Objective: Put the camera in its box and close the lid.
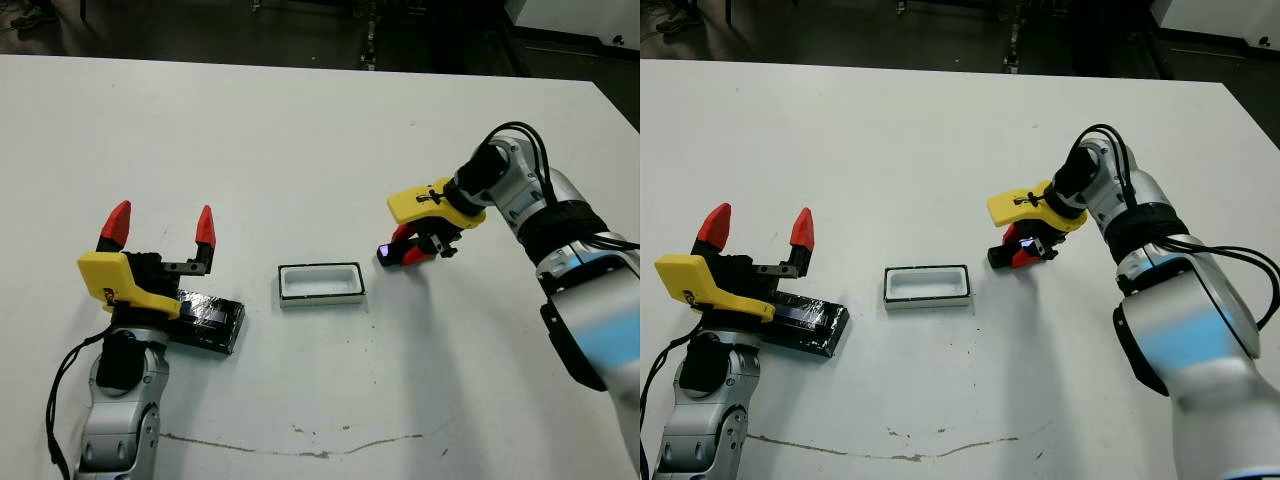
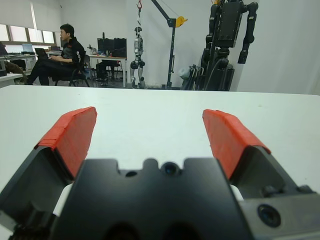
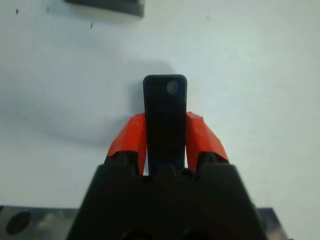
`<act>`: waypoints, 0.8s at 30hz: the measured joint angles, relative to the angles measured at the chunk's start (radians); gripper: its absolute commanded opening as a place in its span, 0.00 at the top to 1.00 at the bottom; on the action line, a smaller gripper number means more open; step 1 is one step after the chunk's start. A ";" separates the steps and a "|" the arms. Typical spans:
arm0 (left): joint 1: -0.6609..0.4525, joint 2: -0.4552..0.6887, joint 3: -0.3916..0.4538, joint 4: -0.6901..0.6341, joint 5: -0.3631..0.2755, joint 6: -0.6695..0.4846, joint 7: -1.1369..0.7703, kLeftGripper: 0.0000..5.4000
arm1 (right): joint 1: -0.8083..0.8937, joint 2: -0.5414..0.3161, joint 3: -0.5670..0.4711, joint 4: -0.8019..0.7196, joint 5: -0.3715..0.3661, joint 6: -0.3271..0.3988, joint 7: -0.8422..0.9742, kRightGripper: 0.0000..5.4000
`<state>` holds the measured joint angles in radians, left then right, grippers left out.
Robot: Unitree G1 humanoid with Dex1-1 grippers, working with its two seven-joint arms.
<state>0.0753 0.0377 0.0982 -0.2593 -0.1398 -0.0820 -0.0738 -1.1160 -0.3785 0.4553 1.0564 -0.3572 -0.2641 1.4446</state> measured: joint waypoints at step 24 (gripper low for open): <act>0.002 -0.001 -0.002 0.000 -0.006 -0.002 0.002 0.00 | 0.067 0.005 -0.215 -0.502 0.408 0.643 0.077 0.69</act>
<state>0.0772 0.0366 0.0963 -0.2594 -0.1457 -0.0838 -0.0713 -1.0489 -0.3737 0.2399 0.5545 0.0511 0.3791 1.5213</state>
